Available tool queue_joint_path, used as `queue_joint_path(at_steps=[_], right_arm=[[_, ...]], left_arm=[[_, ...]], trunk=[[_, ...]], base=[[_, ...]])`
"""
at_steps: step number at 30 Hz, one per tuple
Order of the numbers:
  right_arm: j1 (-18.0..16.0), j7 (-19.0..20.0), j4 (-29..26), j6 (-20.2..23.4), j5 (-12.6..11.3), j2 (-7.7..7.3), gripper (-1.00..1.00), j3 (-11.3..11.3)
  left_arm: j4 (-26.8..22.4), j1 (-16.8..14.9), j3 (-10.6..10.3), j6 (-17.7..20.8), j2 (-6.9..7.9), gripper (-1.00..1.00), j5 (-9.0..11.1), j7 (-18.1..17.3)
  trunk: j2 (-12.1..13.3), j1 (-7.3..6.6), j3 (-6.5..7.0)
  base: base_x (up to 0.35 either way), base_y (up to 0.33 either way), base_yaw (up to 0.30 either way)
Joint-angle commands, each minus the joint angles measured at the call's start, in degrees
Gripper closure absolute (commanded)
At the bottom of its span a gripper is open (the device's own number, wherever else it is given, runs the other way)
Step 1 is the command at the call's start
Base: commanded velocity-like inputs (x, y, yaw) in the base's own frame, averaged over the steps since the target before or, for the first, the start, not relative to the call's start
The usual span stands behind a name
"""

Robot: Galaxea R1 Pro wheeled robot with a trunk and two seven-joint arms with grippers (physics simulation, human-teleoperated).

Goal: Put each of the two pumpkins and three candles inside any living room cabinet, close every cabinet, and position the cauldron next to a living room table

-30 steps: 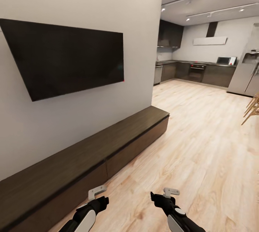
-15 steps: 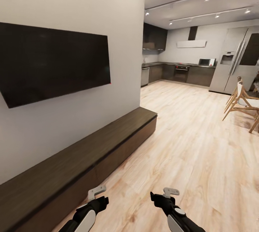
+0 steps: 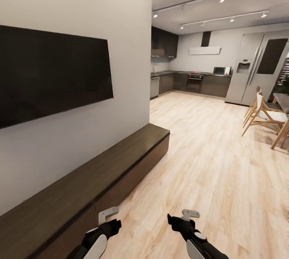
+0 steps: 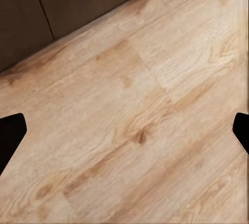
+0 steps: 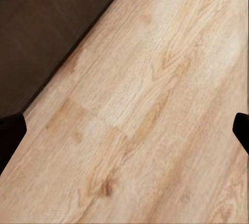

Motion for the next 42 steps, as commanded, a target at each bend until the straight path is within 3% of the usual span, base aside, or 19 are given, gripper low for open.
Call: queue_joint_path(at_steps=[1,26,42], right_arm=[[-0.1,-0.4,0.0,-0.3,-0.6,-0.05,-1.0,0.5],[-0.1,-0.3,0.0,-0.3,-0.6,-0.14,-1.0,0.5],[-0.1,-0.4,-0.1,-0.3,-0.6,-0.09,-1.0,0.5]], left_arm=[[-0.1,0.0,-0.2,0.1,0.06,-1.0,0.4,0.5],[-0.1,0.0,-0.2,0.1,-0.01,-1.0,0.4,0.5],[-0.1,0.0,-0.1,0.1,-0.01,-1.0,0.5,0.6]], trunk=[[0.0,0.03,0.0],[0.0,0.03,1.66],[0.0,0.03,1.95]], base=[[0.339,0.0,-0.209],[0.34,0.022,-0.212],[0.341,0.0,-0.11]])
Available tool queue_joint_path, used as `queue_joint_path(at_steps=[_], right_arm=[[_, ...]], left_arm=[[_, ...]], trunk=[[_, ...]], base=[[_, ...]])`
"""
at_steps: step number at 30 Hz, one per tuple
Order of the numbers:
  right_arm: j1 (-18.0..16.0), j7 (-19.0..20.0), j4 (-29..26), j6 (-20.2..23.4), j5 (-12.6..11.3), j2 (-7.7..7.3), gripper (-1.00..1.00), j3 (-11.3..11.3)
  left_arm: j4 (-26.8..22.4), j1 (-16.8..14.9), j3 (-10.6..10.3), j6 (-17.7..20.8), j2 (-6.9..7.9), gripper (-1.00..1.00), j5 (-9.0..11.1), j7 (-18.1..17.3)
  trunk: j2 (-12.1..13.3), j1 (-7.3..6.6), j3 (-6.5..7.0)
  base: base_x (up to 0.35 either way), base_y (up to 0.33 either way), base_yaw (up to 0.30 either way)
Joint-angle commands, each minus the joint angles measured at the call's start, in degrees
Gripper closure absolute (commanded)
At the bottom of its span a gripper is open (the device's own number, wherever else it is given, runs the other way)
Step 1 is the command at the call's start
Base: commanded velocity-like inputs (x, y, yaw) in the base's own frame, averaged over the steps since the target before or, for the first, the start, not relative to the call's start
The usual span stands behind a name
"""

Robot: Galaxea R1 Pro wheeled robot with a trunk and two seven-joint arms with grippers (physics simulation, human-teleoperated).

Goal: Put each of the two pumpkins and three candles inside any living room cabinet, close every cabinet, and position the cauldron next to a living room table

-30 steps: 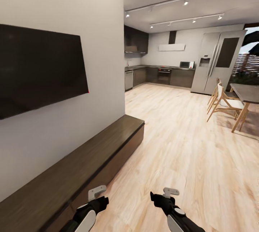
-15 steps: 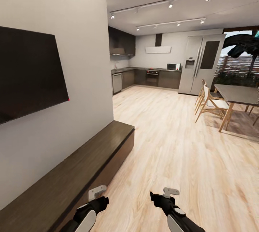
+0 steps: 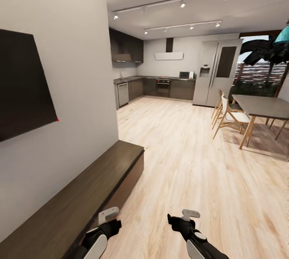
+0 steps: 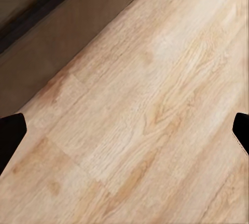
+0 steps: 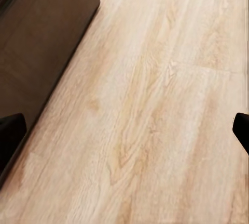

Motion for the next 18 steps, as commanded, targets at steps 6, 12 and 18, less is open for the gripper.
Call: queue_joint_path(at_steps=[6,12,18], right_arm=[[-0.1,-0.3,0.0,-0.3,-0.5,0.02,-1.0,0.5],[-0.1,-0.4,-0.1,-0.3,-0.5,0.12,-1.0,0.6],[0.0,-0.4,0.0,-0.3,-0.5,0.08,-1.0,0.5]], left_arm=[[0.0,0.0,-0.2,0.1,0.07,-1.0,0.4,0.6],[0.6,0.0,-0.2,0.0,-0.01,-1.0,0.1,0.6],[0.6,0.0,-0.3,0.0,-0.15,-1.0,0.1,0.6]], trunk=[[0.0,0.04,0.07],[0.0,0.04,0.15],[0.0,0.04,0.42]], base=[[0.341,0.0,-0.144],[0.341,0.0,-0.055],[0.341,0.0,-0.196]])
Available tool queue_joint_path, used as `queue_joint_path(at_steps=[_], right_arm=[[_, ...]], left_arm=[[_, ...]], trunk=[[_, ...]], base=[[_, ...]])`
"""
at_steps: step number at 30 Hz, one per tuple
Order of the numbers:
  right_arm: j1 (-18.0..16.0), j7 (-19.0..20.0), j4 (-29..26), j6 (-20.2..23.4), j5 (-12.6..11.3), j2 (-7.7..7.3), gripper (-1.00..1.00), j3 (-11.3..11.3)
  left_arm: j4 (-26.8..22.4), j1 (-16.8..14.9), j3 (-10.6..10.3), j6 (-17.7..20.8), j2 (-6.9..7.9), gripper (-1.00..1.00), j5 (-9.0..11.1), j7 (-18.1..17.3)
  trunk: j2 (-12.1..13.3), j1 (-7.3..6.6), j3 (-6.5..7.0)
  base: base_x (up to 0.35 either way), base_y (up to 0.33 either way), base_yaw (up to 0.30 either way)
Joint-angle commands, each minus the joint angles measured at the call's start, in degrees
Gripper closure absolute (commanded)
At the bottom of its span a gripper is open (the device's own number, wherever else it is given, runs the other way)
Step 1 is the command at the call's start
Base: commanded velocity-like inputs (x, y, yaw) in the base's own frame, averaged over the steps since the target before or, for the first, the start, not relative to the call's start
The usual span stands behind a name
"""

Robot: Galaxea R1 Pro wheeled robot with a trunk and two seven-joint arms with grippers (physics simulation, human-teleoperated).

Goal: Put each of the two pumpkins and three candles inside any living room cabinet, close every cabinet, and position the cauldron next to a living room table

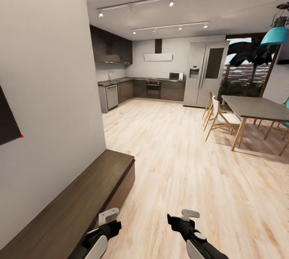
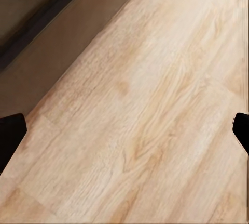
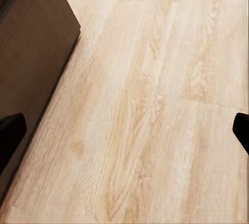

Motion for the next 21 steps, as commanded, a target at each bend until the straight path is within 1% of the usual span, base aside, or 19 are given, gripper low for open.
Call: queue_joint_path(at_steps=[1,5,10,19,21], right_arm=[[-0.1,-0.4,0.0,-0.3,-0.6,-0.05,-1.0,0.5],[-0.1,-0.4,0.0,-0.3,-0.5,-0.05,-1.0,0.5],[-0.1,-0.4,0.0,-0.3,-0.5,-0.05,-1.0,0.5],[-0.1,-0.3,0.0,-0.3,-0.5,-0.13,-1.0,0.5],[-0.1,-0.3,0.0,-0.3,-0.5,-0.08,-1.0,0.5]], left_arm=[[-0.1,0.0,-0.1,0.1,0.05,-1.0,0.4,0.4],[-0.1,0.0,-0.1,0.1,0.04,-1.0,0.3,0.5],[-0.1,0.0,-0.2,0.1,0.03,-1.0,0.3,0.6],[-0.1,0.0,-0.1,0.1,0.02,-1.0,0.3,0.6],[0.0,0.0,-0.1,0.1,0.02,-1.0,0.3,0.6]], trunk=[[0.0,0.04,-0.02],[0.0,0.04,0.05],[0.0,0.04,0.15],[0.0,0.04,0.66],[0.0,0.04,0.71]], base=[[0.341,0.0,-0.189],[0.341,-0.015,-0.088],[0.34,-0.112,-0.049],[0.338,-0.144,-0.192],[0.338,-0.147,-0.097]])
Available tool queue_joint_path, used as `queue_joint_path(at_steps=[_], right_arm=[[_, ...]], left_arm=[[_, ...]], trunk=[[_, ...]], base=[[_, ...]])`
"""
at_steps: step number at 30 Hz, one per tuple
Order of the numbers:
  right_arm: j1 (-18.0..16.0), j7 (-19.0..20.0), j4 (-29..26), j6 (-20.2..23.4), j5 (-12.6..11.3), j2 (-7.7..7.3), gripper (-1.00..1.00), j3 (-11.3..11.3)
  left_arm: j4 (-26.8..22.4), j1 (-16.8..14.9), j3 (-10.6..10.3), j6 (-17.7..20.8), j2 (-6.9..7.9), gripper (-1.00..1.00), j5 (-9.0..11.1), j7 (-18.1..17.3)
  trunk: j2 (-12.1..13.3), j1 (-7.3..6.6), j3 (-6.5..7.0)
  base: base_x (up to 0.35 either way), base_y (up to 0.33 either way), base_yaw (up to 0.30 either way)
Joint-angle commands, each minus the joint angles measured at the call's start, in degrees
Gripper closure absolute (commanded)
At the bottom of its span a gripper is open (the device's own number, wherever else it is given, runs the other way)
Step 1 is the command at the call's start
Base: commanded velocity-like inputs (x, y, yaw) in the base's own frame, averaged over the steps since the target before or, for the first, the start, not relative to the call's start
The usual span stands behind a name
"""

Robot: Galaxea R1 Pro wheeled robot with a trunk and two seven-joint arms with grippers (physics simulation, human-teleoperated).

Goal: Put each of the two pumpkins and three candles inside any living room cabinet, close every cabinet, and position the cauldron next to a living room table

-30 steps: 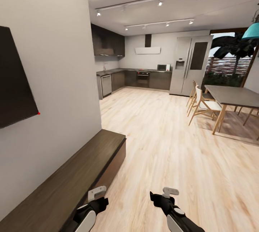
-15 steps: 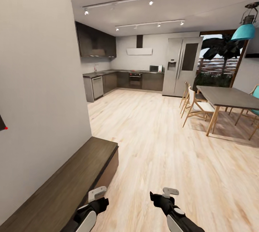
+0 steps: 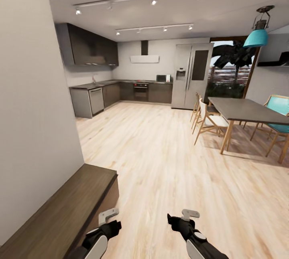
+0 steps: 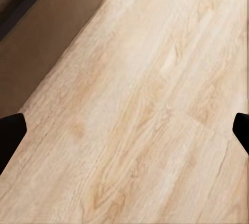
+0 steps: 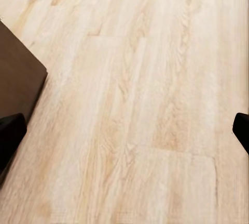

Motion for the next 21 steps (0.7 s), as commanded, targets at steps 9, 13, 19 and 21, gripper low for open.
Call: queue_joint_path(at_steps=[9,13,19,21], right_arm=[[-0.1,-0.4,-0.1,-0.1,-0.6,-0.04,-1.0,0.5],[-0.1,-0.4,-0.1,-0.1,-0.6,-0.09,-1.0,0.5],[-0.1,-0.5,0.0,-0.2,-0.6,-0.08,-1.0,0.5],[-0.1,-0.5,0.1,-0.2,-0.6,0.0,-1.0,0.5]], left_arm=[[-0.1,-0.1,-0.4,0.1,-0.01,-1.0,0.4,0.6],[-0.1,-0.1,-0.5,0.1,-0.03,-1.0,0.4,0.6],[-0.1,-0.1,-0.5,0.1,-0.06,-1.0,0.4,0.6],[-0.1,-0.1,-0.4,0.1,-0.03,-1.0,0.4,0.6]], trunk=[[0.0,0.03,-0.04],[0.0,0.03,-0.04],[0.0,0.03,-0.04],[0.0,0.03,-0.04]], base=[[0.338,-0.146,-0.012],[0.338,-0.122,0.0],[0.338,-0.104,0.0],[0.338,-0.1,0.0]])
